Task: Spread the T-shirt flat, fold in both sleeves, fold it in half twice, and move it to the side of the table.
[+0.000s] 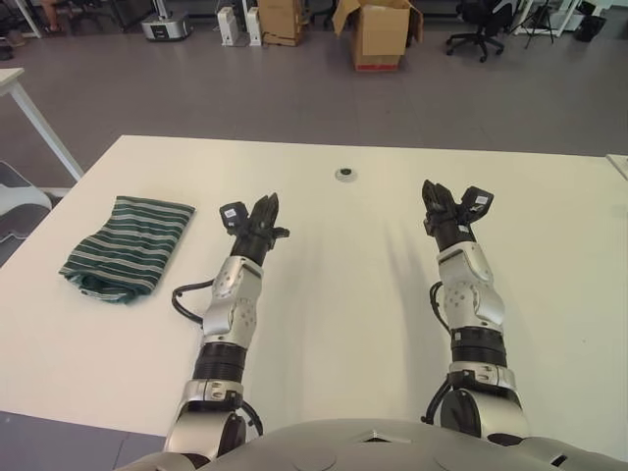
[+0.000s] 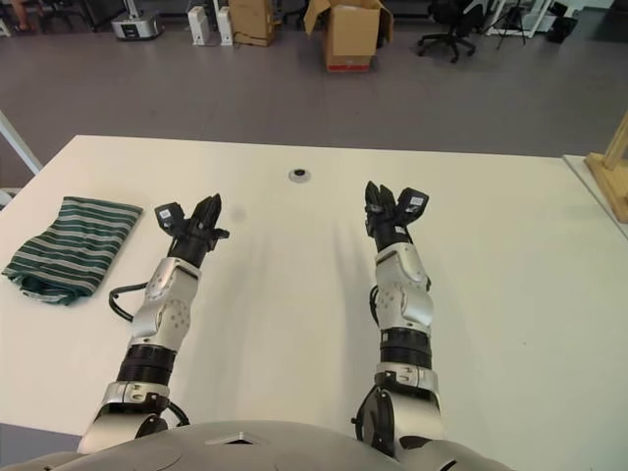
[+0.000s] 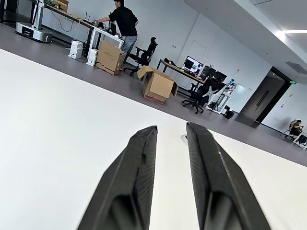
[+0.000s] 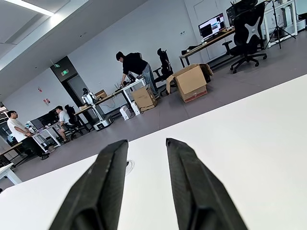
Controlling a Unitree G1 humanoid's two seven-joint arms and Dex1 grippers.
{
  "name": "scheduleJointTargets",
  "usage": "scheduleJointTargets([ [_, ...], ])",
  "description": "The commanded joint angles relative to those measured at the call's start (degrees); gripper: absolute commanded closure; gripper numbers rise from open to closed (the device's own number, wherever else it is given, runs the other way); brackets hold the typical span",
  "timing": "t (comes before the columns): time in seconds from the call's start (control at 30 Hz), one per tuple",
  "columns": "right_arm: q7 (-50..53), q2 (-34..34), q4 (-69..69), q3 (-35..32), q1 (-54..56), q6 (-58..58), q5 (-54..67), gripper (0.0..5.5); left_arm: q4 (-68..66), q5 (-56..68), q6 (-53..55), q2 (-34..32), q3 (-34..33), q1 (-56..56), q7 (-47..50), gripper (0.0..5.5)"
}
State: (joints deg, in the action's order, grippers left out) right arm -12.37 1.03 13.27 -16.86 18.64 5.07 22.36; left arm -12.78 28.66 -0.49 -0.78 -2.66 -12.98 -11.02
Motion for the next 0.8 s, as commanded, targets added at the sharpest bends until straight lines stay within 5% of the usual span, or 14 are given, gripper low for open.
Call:
scheduleJointTargets([
  [0.03,0.25,0.30,1.83,0.99,-0.13,-2.53,-0.99,4.02,0.76,-2.75,-0.89,0.14,-2.00,-0.21,1.91,4.40],
  [0.8,2.68,-1.75,7.44,3.35,3.04,-9.91,-5.26,4.02,-4.04,-6.05,-5.34,1.84,-7.00,-1.21,-0.62,4.40],
])
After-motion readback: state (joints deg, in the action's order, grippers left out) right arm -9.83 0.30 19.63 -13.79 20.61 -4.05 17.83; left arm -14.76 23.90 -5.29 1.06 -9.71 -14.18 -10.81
